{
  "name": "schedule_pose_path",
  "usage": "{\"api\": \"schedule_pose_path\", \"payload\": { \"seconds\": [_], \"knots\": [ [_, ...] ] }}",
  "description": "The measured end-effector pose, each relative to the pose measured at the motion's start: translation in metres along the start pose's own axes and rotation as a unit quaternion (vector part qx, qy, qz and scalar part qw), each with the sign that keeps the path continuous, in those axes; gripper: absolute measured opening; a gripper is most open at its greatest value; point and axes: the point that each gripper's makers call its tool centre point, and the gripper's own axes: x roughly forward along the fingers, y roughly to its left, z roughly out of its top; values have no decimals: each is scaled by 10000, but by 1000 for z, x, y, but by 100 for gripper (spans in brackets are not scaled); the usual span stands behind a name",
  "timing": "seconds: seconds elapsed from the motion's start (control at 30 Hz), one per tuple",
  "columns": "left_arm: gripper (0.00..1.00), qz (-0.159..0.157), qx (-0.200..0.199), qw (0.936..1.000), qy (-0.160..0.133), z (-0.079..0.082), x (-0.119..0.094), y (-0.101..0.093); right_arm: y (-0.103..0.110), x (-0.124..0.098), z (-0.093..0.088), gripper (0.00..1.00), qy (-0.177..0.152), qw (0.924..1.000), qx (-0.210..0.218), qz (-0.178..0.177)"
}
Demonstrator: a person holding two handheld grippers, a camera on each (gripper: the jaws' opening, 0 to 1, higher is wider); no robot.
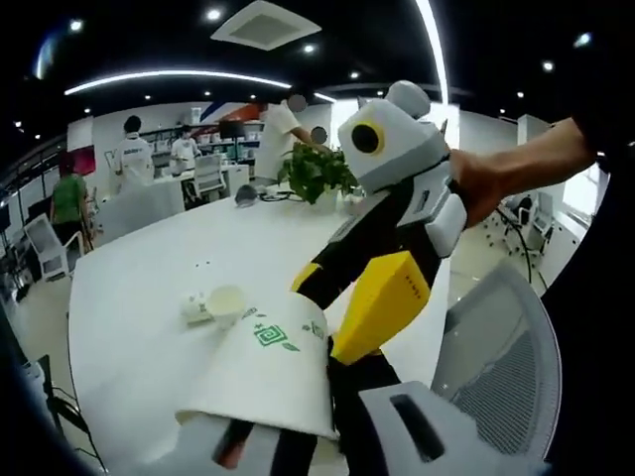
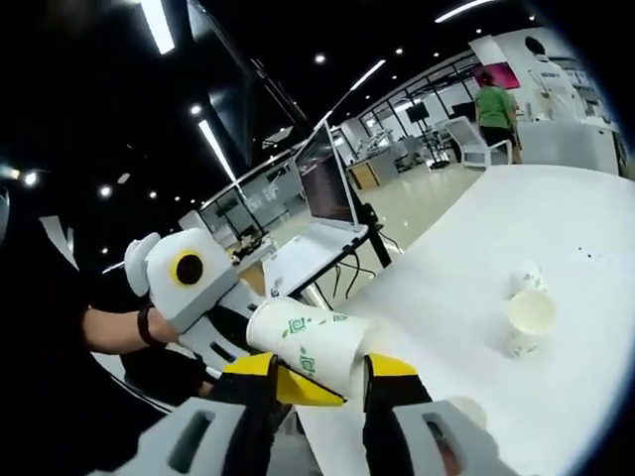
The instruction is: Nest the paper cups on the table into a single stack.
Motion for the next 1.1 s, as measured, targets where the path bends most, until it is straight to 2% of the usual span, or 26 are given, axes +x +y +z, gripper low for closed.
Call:
{"api": "schedule_pose_path", "payload": {
  "seconds": [0.07, 0.17, 0.33, 0.47, 0.53, 0.63, 0.7, 0.77, 0.83, 0.93, 1.0, 1.1],
  "knots": [
    [0, 37, 46, 9999, 117, -5, -2, 2, 0, -1, -3, 27, 65, 10000, -25, 0],
    [0, 41, 77, 9997, 231, -9, -2, 7, -6, -4, -11, 30, 243, 9991, -268, -218],
    [0, -29, 252, 9983, 521, -16, -2, 8, -17, -12, -21, 34, 412, 9973, -388, -460],
    [0, -243, 401, 9951, 874, -22, 1, 3, -28, -25, -29, 46, 591, 9939, -571, -729],
    [0, -267, 499, 9939, 945, -21, 4, 4, -35, -34, -33, 53, 620, 9915, -679, -924],
    [0, -349, 668, 9905, 1146, -23, 10, 6, -43, -47, -36, 56, 610, 9884, -791, -1146],
    [0, -428, 788, 9875, 1295, -23, 15, 5, -53, -59, -42, 58, 729, 9823, -996, -1407],
    [0, -523, 950, 9835, 1446, -24, 20, 4, -59, -70, -52, 63, 938, 9727, -1278, -1695],
    [0, -712, 1143, 9764, 1687, -26, 26, -3, -67, -79, -61, 66, 1072, 9659, -1419, -1883],
    [0, -959, 1208, 9693, 1914, -30, 37, -6, -69, -83, -77, 68, 1162, 9651, -1377, -1902],
    [0, -1001, 1289, 9650, 2055, -33, 47, -4, -75, -87, -88, 70, 1152, 9650, -1259, -1991],
    [0, -1123, 1478, 9547, 2326, -37, 57, -5, -72, -94, -104, 73, 1176, 9628, -1140, -2148]
  ]
}}
